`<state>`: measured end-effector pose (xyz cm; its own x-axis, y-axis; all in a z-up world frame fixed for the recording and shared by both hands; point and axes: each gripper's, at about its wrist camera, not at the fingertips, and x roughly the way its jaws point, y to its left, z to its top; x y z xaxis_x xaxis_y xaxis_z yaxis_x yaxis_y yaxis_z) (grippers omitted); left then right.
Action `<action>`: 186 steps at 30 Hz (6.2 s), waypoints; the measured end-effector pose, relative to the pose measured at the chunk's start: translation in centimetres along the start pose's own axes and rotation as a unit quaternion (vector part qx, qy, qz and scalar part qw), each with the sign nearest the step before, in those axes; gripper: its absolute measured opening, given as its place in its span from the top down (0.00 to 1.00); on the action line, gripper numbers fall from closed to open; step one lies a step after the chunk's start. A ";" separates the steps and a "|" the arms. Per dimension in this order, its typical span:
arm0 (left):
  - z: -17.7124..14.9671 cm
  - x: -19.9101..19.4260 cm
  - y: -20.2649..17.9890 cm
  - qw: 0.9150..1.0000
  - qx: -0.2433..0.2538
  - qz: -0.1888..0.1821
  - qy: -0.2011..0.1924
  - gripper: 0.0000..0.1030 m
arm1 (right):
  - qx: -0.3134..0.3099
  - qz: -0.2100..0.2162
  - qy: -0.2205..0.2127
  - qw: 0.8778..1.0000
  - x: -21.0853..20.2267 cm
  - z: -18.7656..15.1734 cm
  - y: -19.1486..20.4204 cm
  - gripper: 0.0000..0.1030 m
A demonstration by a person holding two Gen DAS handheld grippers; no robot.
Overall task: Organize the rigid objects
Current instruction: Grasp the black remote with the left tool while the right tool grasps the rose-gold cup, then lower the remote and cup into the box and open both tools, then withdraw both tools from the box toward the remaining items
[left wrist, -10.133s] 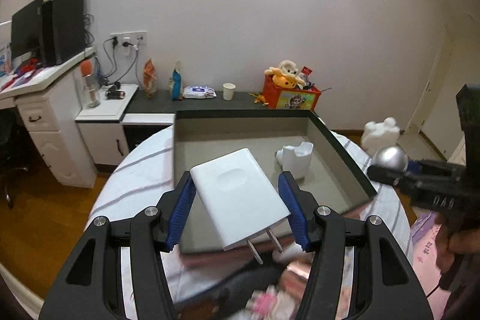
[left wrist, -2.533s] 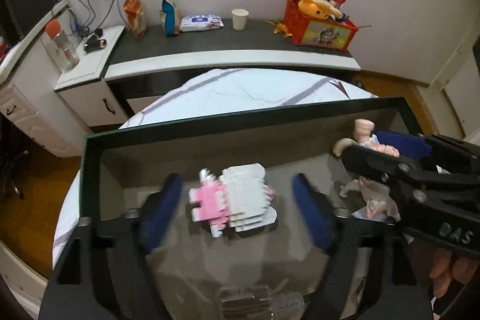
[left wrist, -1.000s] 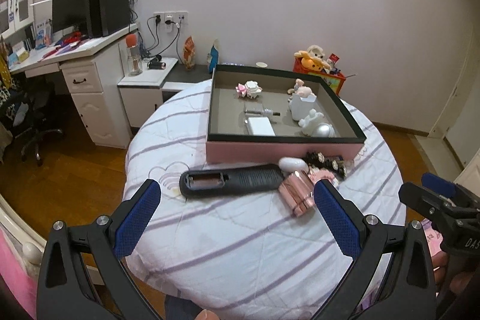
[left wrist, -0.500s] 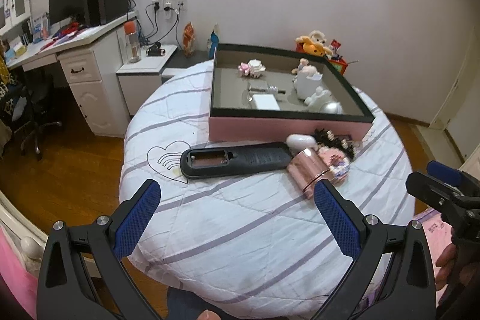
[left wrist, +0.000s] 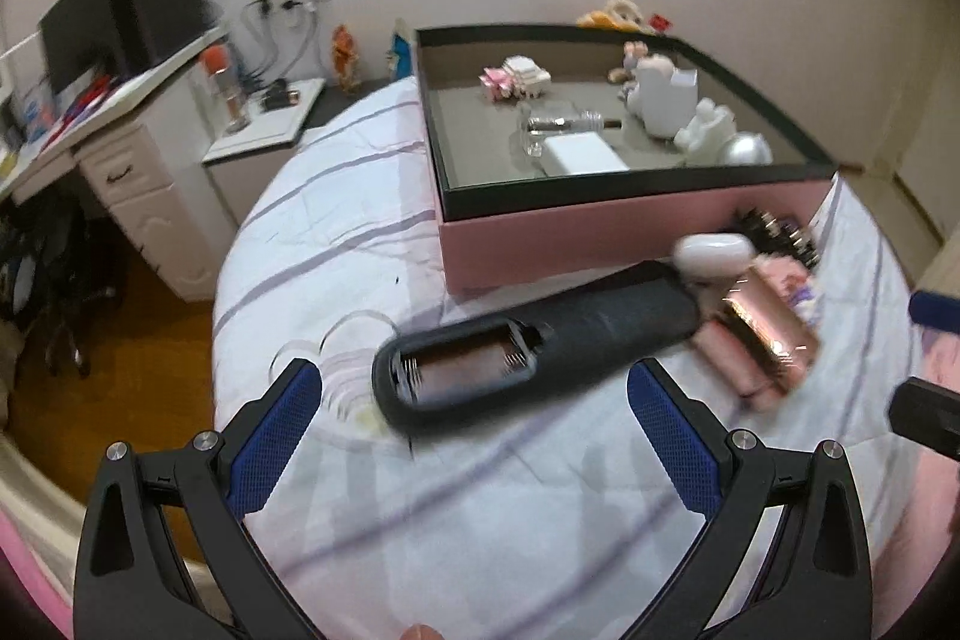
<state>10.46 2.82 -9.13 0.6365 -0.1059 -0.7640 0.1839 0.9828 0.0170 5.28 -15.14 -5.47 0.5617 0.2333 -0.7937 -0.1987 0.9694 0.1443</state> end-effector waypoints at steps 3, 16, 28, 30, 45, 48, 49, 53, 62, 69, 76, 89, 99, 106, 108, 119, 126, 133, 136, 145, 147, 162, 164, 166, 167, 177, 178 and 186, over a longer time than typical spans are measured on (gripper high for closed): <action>0.7 2.2 0.5 0.999 0.034 -0.019 0.010 0.00 | -0.001 -0.004 0.008 1.000 0.9 0.3 0.2 0.00; 0.5 3.7 -1.6 0.985 0.121 -0.126 0.016 0.03 | -0.016 -0.001 0.029 0.999 3.4 1.4 1.2 0.00; -0.1 2.5 -3.5 0.976 0.152 -0.152 0.030 0.21 | -0.012 -0.007 0.026 1.000 3.5 1.4 0.6 0.00; -0.4 1.7 -3.1 0.975 0.143 -0.165 0.033 0.28 | -0.014 -0.006 0.027 1.000 3.6 1.3 0.5 0.00; -0.5 2.2 -4.2 0.980 0.122 -0.157 0.010 0.51 | -0.004 0.001 0.021 1.000 3.7 1.4 -0.1 0.08; -1.3 1.4 -3.7 0.982 0.106 -0.159 0.007 0.56 | -0.008 0.003 0.022 1.000 3.8 1.4 0.1 0.09; -1.4 1.3 -3.7 0.983 0.101 -0.154 0.009 0.56 | -0.009 0.004 0.022 1.000 3.9 1.4 0.2 0.09; -1.1 1.8 -5.4 0.985 0.137 -0.106 0.009 0.33 | -0.010 0.006 0.023 1.000 4.1 1.4 0.3 0.09; -0.9 1.8 -3.3 0.990 0.055 -0.128 0.010 0.56 | -0.012 -0.003 0.022 1.000 4.2 1.4 0.2 0.09; -2.0 0.9 -1.5 0.991 -0.008 -0.135 0.000 0.58 | -0.043 -0.007 0.019 0.999 4.9 1.5 1.8 0.28; -2.7 0.2 -1.1 0.994 -0.003 -0.109 0.001 0.57 | -0.075 -0.007 0.021 0.997 5.8 1.7 3.4 0.36; -2.8 -0.3 -1.3 0.996 -0.015 -0.089 -0.012 0.57 | -0.097 -0.004 0.014 0.995 5.2 1.1 3.7 0.53; -1.4 -3.4 -0.9 0.996 -0.016 -0.084 -0.038 0.58 | -0.038 0.055 -0.015 0.998 1.9 2.2 1.0 0.53; -0.4 -4.1 -1.0 0.995 -0.021 -0.088 -0.053 0.58 | -0.016 0.070 -0.041 0.997 0.2 3.2 -0.4 0.53; 0.0 -4.7 -1.2 0.994 -0.018 -0.086 -0.062 0.57 | -0.009 0.069 -0.051 0.996 -0.3 3.6 -0.9 0.53; 6.1 -6.3 -0.8 0.988 -0.023 -0.102 -0.112 0.57 | 0.006 0.043 -0.103 0.994 -2.5 8.2 -4.3 0.53; 12.2 -1.4 0.0 0.988 -0.048 -0.112 -0.095 0.57 | 0.017 0.012 -0.107 0.994 -0.3 13.3 -7.2 0.53; 14.5 5.4 -0.2 0.989 -0.081 -0.111 -0.047 0.57 | 0.024 -0.013 -0.067 0.997 4.9 15.7 -8.8 0.53; 14.6 7.4 -0.3 0.991 -0.091 -0.098 -0.032 0.57 | 0.022 -0.029 -0.049 0.998 6.9 15.9 -9.2 0.53; 14.1 9.6 -0.4 0.995 -0.088 -0.042 -0.001 0.55 | -0.007 -0.085 -0.024 0.996 9.8 15.8 -8.5 0.53; 14.1 9.7 -0.6 0.996 -0.085 -0.038 0.003 0.51 | -0.013 -0.095 -0.019 0.995 10.1 15.7 -8.3 0.52; 12.5 2.5 -0.1 0.995 -0.095 0.000 -0.040 0.00 | 0.017 -0.071 -0.078 0.994 4.1 14.2 -8.7 0.11; 11.5 1.1 -0.1 0.995 -0.091 0.003 -0.051 0.00 | 0.028 -0.061 -0.084 0.994 2.4 13.3 -8.8 0.11; 10.4 -0.2 -0.2 0.994 -0.090 0.004 -0.056 0.00 | 0.037 -0.050 -0.090 0.994 1.0 12.4 -8.7 0.11; 9.7 -1.0 -0.3 0.994 -0.090 0.004 -0.059 0.00 | 0.043 -0.046 -0.093 0.994 0.2 11.7 -8.6 0.11; 4.4 -6.4 -2.5 0.996 -0.072 0.012 -0.056 0.00 | 0.044 -0.023 -0.097 0.994 -4.5 5.7 -5.2 0.00; 4.1 -6.8 -2.7 0.996 -0.072 0.013 -0.058 0.00 | 0.040 -0.023 -0.099 0.994 -5.0 5.5 -4.8 0.00; 1.7 -11.7 -3.6 0.993 -0.070 0.018 -0.091 0.00 | 0.007 -0.034 -0.122 0.992 -8.9 3.7 -1.1 0.00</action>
<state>3.58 0.24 0.86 0.7681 -0.0834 -0.6348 0.0605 0.9965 -0.0577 3.46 -18.04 3.61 0.7516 0.1769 -0.6355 -0.1436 0.9841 0.1041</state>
